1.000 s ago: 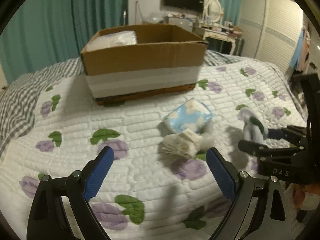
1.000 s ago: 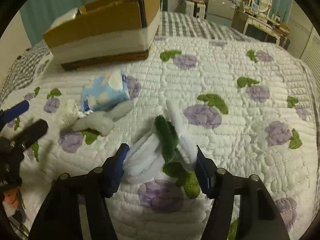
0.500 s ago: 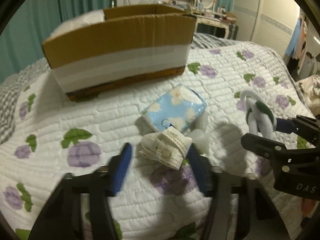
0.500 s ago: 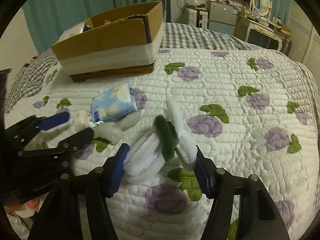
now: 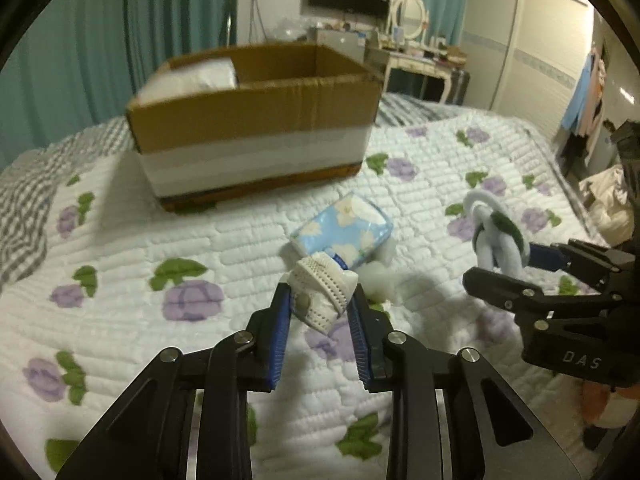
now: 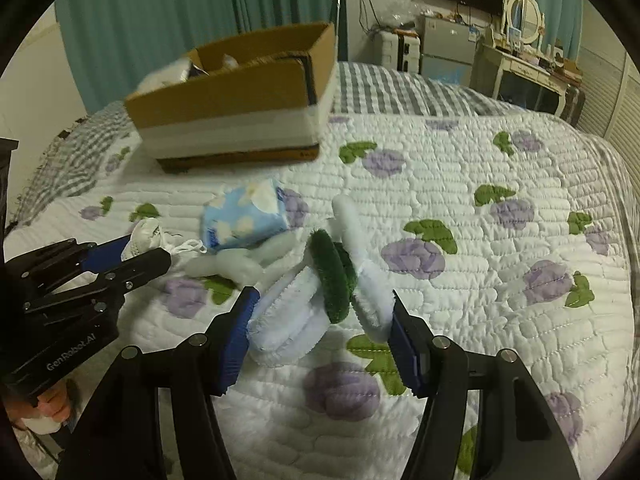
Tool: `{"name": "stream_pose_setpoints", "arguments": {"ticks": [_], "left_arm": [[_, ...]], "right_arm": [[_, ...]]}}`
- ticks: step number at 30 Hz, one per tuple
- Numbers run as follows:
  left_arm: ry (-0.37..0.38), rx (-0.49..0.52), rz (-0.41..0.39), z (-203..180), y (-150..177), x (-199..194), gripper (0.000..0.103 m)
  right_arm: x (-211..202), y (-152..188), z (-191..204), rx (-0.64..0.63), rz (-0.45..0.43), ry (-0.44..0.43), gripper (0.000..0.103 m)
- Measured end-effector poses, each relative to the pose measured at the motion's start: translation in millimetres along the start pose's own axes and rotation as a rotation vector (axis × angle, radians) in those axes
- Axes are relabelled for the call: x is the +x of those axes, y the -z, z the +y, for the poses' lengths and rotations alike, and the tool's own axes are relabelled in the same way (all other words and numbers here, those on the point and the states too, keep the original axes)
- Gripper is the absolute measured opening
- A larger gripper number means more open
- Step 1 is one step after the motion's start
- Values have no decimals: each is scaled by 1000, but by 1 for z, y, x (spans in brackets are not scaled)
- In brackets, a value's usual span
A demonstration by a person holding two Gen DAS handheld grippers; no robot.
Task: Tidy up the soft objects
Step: 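Carry the lace cloth and fuzzy toy into the box and open both grippers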
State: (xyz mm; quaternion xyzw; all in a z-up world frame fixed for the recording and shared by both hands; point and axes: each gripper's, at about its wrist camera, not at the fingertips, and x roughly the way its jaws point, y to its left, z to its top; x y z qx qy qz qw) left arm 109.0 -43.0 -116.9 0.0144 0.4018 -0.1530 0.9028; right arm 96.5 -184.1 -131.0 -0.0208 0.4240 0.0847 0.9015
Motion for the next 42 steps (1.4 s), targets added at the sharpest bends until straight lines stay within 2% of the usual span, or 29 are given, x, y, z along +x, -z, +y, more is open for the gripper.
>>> {"name": "stream_pose_setpoints", "arguments": {"ticks": [10, 14, 18, 24, 29, 33, 42], "left_arm": [[-27, 16, -118, 7, -19, -66, 27], [-21, 17, -185, 14, -33, -94, 28], [-47, 33, -250, 22, -56, -116, 28], [-92, 37, -297, 42, -99, -122, 28], [-141, 37, -308, 64, -136, -103, 28], [-153, 34, -298, 79, -158, -79, 28], [-175, 45, -241, 105, -193, -3, 28]], "right_arm": [[-63, -22, 16, -21, -106, -41, 62], [-92, -48, 22, -40, -163, -63, 62], [-114, -85, 33, -74, -231, -73, 62], [-128, -146, 52, -128, -328, -101, 62], [-106, -194, 68, -171, -346, -96, 62], [-72, -227, 72, -174, -336, -95, 62], [26, -262, 55, -138, -256, -82, 62]]}}
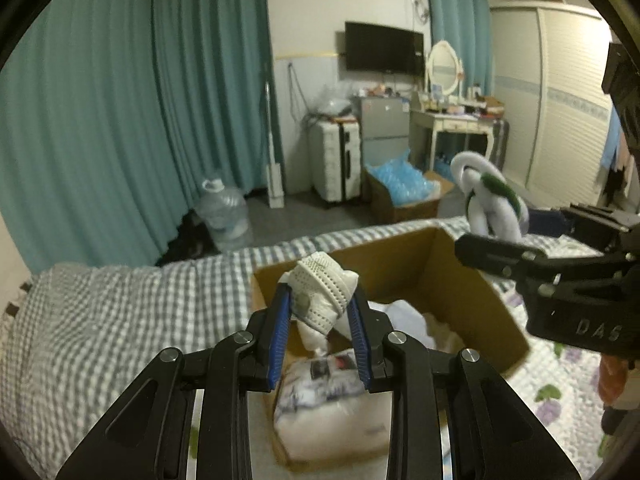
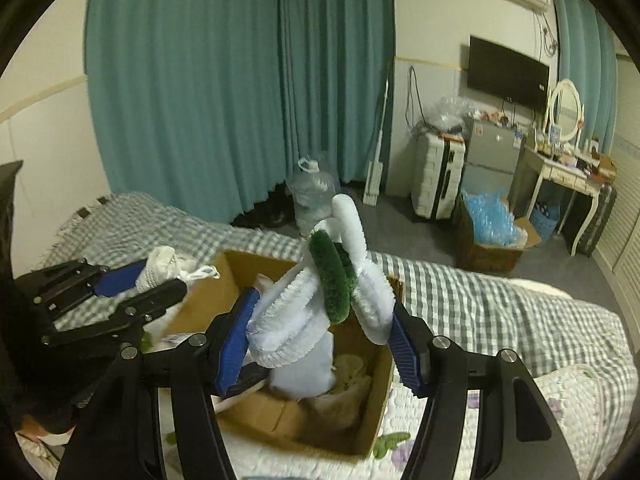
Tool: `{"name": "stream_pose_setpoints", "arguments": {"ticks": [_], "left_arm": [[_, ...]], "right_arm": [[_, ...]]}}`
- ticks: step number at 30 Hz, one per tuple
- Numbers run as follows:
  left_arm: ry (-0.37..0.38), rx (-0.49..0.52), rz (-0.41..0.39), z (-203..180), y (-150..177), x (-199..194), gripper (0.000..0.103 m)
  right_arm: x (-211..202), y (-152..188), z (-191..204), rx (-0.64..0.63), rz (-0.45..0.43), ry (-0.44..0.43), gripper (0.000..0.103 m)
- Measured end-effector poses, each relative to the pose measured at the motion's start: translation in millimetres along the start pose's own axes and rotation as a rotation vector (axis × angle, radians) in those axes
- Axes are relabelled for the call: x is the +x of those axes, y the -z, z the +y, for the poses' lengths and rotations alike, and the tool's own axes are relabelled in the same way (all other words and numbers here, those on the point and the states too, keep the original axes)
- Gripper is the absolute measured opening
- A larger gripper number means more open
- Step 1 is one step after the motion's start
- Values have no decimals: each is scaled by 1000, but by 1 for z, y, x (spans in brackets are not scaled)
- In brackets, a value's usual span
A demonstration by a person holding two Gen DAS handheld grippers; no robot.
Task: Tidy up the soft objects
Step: 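Carry the lace cloth and fuzzy toy into the box and open both grippers, then grasp the grey soft toy with the right gripper while the left grasps the blue floral tissue pack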
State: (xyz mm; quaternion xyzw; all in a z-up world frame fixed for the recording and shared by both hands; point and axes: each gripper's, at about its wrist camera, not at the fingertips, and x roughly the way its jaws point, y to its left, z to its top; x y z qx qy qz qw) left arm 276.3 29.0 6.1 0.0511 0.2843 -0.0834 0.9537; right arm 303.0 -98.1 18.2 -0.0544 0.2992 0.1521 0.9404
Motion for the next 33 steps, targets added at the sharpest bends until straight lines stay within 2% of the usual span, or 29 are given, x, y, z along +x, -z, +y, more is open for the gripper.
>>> {"name": "stream_pose_setpoints", "arguments": {"ticks": [5, 10, 12, 15, 18, 20, 23, 24, 26, 27, 29, 32, 33], "left_arm": [[15, -19, 53, 5, 6, 43, 28], [34, -4, 83, 0, 7, 65, 30], [33, 28, 82, -5, 7, 65, 31], [14, 57, 71, -11, 6, 63, 32], [-51, 34, 39, -9, 5, 53, 32], [-60, 18, 22, -9, 2, 39, 34], [-73, 10, -5, -8, -9, 6, 51], [-79, 11, -20, -9, -13, -8, 63], [-93, 11, -65, -9, -22, -38, 75], [-98, 8, -91, -10, -25, -54, 79], [-100, 0, -155, -11, -31, -95, 79], [-77, 5, -195, -11, -38, -146, 82], [-77, 6, -197, -12, -38, -160, 88]], "right_arm": [[47, 12, -13, 5, 49, 0, 62], [72, 16, -24, 17, 51, -24, 69], [74, 15, -27, 22, 42, -30, 75], [68, 13, -31, 23, 10, -17, 91], [50, 10, -35, 38, -20, 24, 94], [28, 6, -36, 41, -35, 32, 94], [-6, -3, -35, 31, -55, 64, 94], [-26, -8, -34, 28, -65, 78, 94], [-54, -13, -29, 21, -76, 98, 94], [-72, -16, -26, 15, -77, 108, 94], [-105, -19, -20, 6, -72, 114, 94], [-152, -18, -9, 3, -77, 110, 95], [-170, -16, -3, -2, -82, 117, 98]]}}
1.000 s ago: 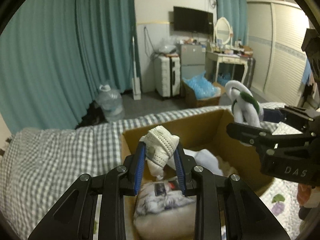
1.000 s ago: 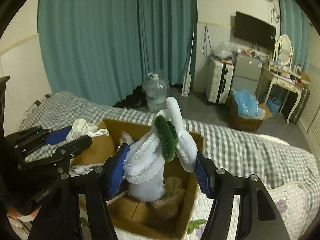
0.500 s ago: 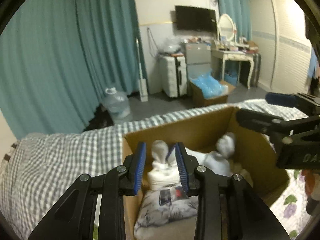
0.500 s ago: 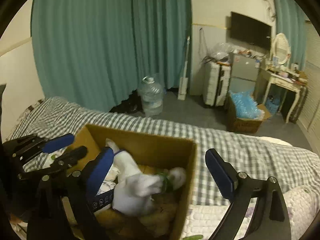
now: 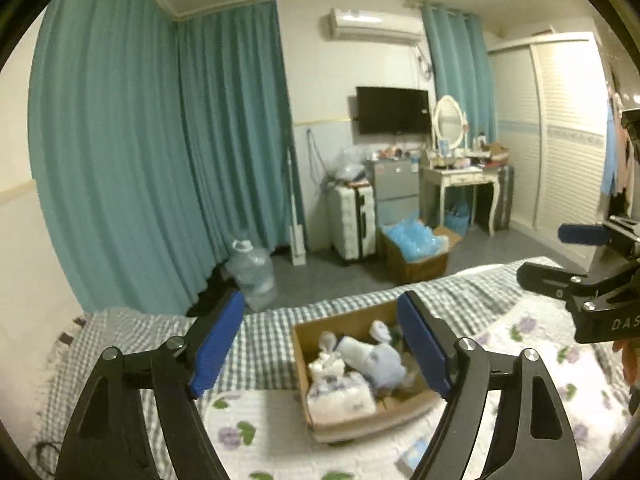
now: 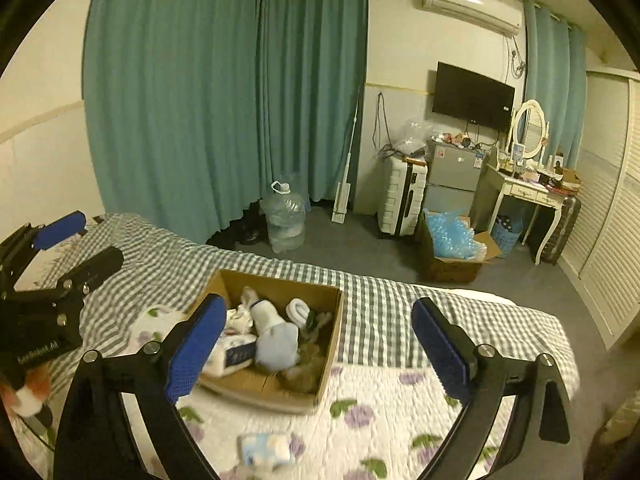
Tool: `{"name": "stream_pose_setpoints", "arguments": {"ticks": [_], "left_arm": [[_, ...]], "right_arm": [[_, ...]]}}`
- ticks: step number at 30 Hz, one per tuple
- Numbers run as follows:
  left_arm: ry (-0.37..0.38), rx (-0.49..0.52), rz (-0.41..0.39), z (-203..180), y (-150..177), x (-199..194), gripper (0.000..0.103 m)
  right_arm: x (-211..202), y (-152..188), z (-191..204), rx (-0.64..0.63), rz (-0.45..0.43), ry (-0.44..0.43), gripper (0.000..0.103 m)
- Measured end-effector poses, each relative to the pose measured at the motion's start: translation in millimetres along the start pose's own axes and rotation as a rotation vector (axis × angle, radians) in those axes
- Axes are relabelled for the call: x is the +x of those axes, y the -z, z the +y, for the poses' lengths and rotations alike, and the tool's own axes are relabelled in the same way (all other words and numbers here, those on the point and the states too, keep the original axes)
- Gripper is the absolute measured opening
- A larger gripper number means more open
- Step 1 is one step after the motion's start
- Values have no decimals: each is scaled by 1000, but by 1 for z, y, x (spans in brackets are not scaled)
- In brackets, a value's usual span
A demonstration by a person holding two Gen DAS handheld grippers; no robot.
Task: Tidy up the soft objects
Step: 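Grasp the grey soft toy with the right gripper while the left grasps the blue floral tissue pack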
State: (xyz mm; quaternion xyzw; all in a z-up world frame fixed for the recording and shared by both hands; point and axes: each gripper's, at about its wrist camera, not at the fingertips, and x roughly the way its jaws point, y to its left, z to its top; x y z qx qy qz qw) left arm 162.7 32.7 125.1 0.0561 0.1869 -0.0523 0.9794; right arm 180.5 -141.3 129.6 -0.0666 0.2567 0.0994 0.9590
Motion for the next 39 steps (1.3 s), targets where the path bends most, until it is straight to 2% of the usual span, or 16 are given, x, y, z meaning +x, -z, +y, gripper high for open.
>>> {"name": "stream_pose_setpoints", "arguments": {"ticks": [1, 6, 10, 12, 17, 22, 25, 28, 32, 39], "left_arm": [[3, 1, 1, 1, -1, -7, 91], [35, 27, -6, -8, 10, -56, 92], [26, 50, 18, -15, 40, -65, 92], [28, 23, 40, -19, 60, -62, 92], [34, -95, 135, -12, 110, -40, 92], [-15, -79, 196, -15, 164, -8, 92], [7, -95, 266, -14, 202, 13, 92], [17, -106, 339, -14, 223, 28, 92], [21, -134, 382, -9, 229, 38, 92], [-11, -128, 422, -5, 239, 46, 92]], "right_arm": [[-12, 1, 2, -6, -4, 6, 99], [-64, 22, 20, -51, -26, 32, 101], [-68, 57, 27, -30, 22, 14, 101], [-60, 79, 28, -1, 51, -4, 101], [-1, 141, 31, 53, 168, -11, 101], [62, 201, 36, 97, 276, -26, 101], [91, 230, 39, 113, 353, -54, 101], [108, 254, 45, 113, 408, -52, 101], [118, 263, 54, 72, 448, -52, 100], [144, 267, 65, 63, 506, -89, 91]]}}
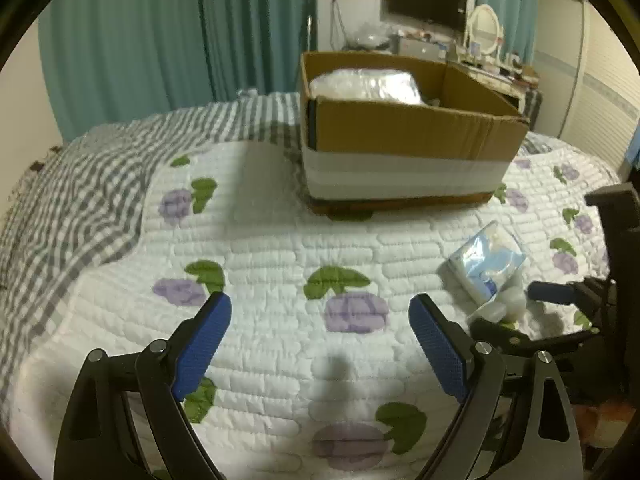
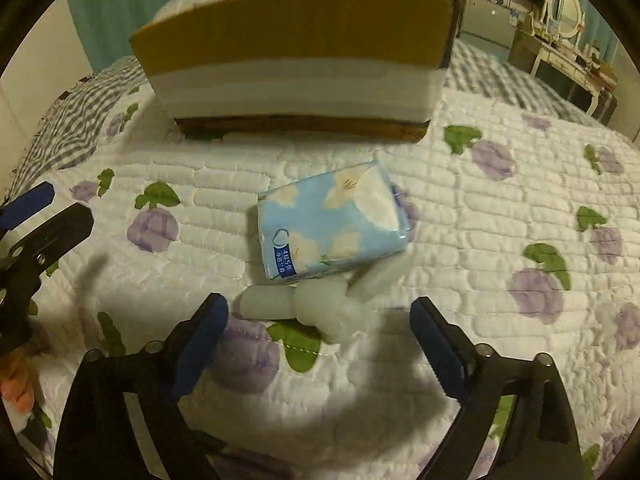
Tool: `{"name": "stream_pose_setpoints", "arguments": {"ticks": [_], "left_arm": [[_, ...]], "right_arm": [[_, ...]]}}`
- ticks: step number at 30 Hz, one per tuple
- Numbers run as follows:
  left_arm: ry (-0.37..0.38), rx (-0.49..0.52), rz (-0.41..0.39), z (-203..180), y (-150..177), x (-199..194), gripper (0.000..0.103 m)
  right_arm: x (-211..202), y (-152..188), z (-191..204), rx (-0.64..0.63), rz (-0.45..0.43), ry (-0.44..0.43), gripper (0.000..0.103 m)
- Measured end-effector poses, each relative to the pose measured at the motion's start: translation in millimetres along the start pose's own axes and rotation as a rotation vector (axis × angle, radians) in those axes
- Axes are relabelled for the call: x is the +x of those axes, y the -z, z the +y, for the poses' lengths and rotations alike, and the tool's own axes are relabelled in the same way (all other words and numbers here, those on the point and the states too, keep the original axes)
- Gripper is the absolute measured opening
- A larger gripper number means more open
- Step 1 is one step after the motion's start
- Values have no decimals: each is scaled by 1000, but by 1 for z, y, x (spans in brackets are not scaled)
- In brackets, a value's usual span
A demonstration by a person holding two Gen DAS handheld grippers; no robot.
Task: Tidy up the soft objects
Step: 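Grasp the grey soft toy with the right gripper while the left grasps the blue floral tissue pack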
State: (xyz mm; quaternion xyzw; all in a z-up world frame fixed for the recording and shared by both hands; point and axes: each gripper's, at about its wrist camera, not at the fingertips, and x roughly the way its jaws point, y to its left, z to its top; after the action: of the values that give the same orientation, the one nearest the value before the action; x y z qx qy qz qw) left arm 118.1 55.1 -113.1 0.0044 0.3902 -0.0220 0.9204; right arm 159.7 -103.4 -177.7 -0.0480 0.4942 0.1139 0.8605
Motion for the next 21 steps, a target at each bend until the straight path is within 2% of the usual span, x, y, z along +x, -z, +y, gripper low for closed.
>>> {"name": "stream_pose_setpoints", "arguments": {"ticks": [2, 4, 5, 7, 11, 12, 16, 21], "left_arm": [[4, -7, 14, 1, 2, 3, 92], [5, -9, 15, 3, 2, 4, 92], [5, -8, 10, 3, 3, 3, 92], [14, -9, 2, 3, 3, 1, 92], [3, -11, -4, 4, 6, -2, 92], [-6, -11, -2, 4, 7, -2, 92], [-14, -6, 7, -1, 9, -4, 92], [-4, 17, 3, -15, 9, -12, 92]], "right_arm": [[7, -2, 1, 4, 12, -10, 90], [12, -4, 1, 3, 25, -21, 75], [13, -5, 1, 4, 27, -22, 72], [11, -5, -2, 20, 19, -25, 58], [3, 1, -12, 59, 9, -39, 46], [1, 3, -15, 67, 9, -42, 32], [-12, 10, -24, 92, -9, -85, 31], [-37, 18, -26, 67, -56, -65, 31]]}}
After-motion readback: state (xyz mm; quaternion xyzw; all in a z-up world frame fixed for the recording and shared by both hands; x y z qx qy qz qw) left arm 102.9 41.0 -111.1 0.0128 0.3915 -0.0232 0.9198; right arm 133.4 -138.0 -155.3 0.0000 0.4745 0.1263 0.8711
